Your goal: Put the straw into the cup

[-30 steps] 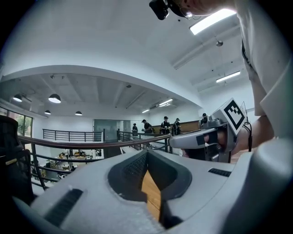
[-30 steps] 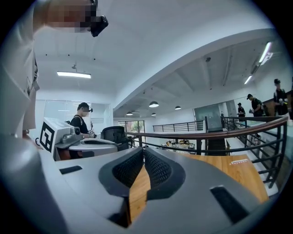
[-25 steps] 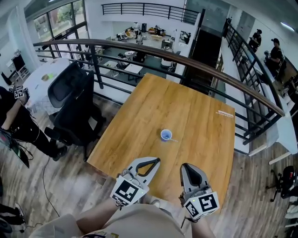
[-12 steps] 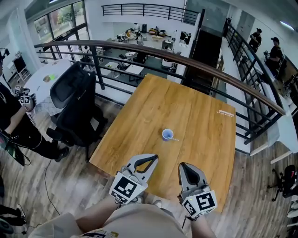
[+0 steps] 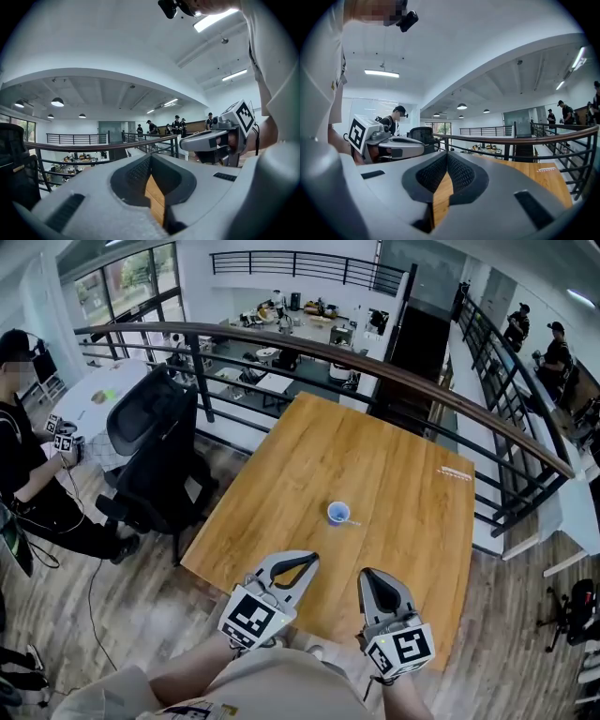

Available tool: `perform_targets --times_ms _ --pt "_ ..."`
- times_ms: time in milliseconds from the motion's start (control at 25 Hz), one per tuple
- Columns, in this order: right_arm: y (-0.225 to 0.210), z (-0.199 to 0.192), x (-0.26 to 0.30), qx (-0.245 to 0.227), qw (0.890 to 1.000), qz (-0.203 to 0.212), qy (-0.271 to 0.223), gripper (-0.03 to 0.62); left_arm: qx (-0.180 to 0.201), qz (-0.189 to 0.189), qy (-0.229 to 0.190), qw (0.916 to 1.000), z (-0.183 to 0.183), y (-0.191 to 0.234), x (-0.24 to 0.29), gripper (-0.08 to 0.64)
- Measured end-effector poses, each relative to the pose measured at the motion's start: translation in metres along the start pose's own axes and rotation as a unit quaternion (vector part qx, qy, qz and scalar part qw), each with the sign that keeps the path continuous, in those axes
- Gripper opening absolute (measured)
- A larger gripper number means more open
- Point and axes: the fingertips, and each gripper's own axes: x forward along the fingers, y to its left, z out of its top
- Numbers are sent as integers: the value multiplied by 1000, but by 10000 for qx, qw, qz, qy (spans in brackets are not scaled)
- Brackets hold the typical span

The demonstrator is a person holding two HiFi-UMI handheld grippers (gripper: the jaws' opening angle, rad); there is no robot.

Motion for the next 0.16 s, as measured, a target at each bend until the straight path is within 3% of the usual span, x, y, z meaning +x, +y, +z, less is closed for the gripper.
perform_targets --times_ms 160 --pt "1 2 -2 23 10000 -12 -14 21 39 -27 50 10000 2 -1 -1 14"
